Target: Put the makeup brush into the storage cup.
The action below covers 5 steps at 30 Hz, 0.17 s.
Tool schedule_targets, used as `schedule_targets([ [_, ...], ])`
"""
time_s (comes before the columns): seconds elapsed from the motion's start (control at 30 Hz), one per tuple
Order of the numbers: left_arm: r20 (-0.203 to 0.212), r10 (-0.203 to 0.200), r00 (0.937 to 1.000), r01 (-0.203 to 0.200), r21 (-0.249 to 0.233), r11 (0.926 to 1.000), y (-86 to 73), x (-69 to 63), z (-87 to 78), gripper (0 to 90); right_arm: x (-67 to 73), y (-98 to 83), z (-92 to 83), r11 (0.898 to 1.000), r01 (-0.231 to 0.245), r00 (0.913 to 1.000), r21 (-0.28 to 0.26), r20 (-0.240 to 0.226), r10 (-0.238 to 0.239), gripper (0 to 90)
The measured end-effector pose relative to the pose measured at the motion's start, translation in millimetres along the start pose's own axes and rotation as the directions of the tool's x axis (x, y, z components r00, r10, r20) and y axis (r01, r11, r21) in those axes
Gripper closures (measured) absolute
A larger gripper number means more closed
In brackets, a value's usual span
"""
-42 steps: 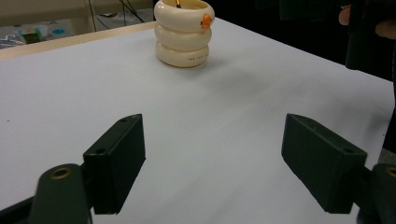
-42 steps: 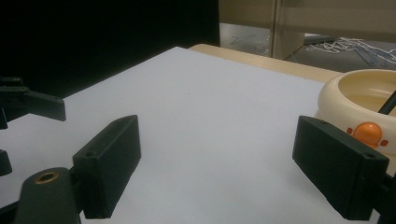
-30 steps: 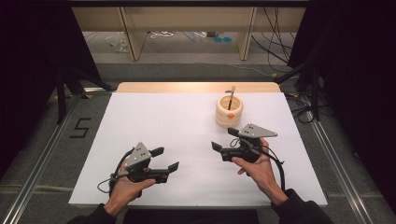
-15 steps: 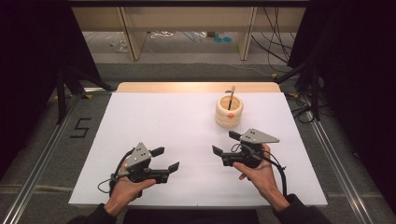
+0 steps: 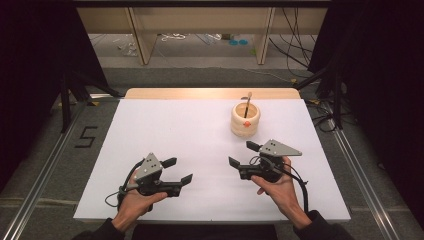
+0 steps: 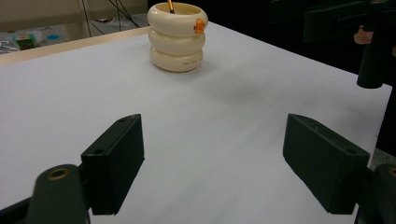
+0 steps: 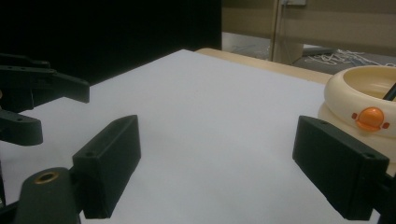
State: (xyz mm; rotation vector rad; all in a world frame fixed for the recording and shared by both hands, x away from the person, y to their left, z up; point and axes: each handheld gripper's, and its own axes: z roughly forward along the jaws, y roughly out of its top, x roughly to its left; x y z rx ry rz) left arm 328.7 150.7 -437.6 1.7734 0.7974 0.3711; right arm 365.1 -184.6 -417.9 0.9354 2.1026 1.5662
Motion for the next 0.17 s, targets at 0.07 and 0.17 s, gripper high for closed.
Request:
schedule_targets([
  [0.07,0.001,-0.001,1.0000,0.001,-0.001,1.0000,0.1,0.3,0.1,20.4,-0.1,-0.3,0.2,1.000,0.000,1.0000,0.003,-0.004,0.000,15.9],
  [0.17,0.004,-0.001,1.0000,0.001,-0.005,1.0000,0.1,0.3,0.1,20.4,-1.4,-0.8,0.9,1.000,-0.003,1.0000,-0.012,-0.006,0.003,15.9],
])
